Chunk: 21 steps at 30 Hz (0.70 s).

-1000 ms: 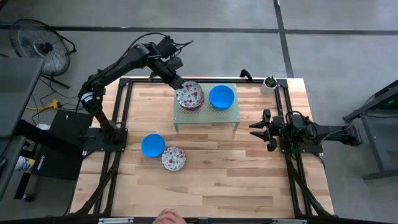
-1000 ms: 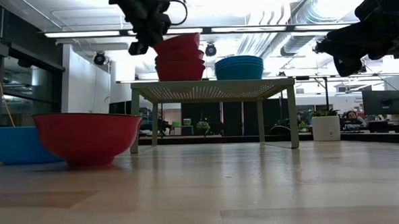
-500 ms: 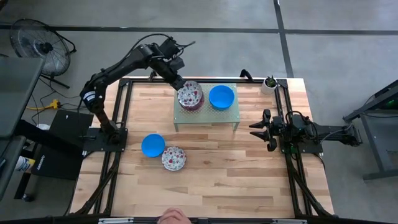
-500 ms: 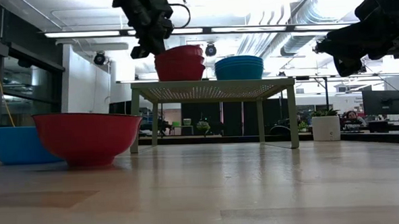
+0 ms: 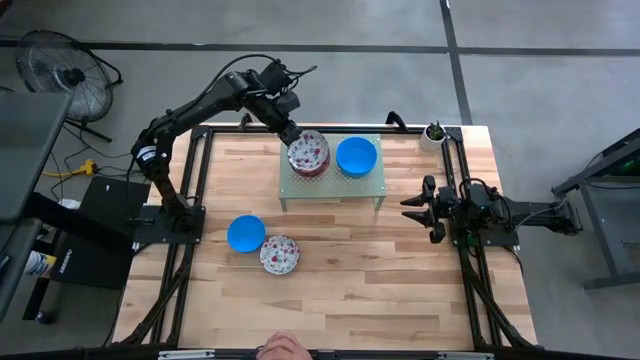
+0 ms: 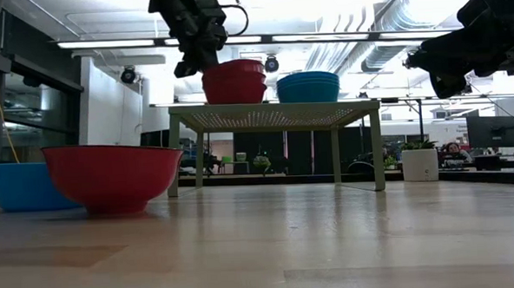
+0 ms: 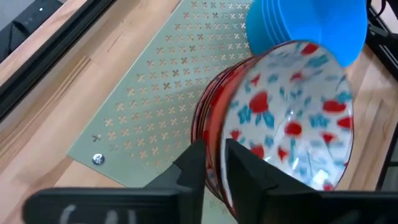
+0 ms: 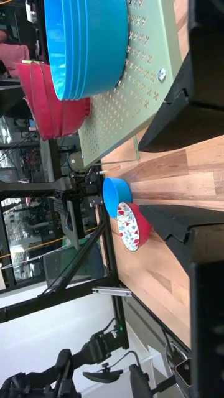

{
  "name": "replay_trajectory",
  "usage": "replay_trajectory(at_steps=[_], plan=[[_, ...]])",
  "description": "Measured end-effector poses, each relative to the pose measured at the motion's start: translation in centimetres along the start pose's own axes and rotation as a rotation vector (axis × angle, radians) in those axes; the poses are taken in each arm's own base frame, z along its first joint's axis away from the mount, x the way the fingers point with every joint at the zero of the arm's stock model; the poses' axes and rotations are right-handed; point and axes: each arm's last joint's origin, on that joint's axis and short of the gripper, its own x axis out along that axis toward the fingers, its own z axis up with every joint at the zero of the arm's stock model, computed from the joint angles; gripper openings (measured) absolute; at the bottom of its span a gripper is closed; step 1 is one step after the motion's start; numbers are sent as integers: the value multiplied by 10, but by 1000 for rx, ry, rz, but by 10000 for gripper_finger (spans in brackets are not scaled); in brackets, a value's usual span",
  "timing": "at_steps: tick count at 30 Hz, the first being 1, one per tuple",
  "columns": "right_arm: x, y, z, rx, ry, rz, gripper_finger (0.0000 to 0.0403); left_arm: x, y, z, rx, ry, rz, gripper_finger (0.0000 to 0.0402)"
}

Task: Pick & Place Mini bowls
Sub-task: Stack the red patterned bowl on the stacked red patterned bowl on the shelf

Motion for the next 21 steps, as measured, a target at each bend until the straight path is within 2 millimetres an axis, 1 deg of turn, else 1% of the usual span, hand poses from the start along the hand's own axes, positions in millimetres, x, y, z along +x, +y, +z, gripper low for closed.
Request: replay_trajectory(at_steps=[5,9,15,21], plan=[[0,0,0,0,0,0,134,0,0,0,1,2,-5,95],[0,0,0,0,1,0,134,-3,-1,1,20,-5,-7,115],[0,0,0,0,0,0,134,-27,-10,11,98,-76,60,121],[0,0,0,0,0,0,134,-46,-19,8,149,-48,174,121]])
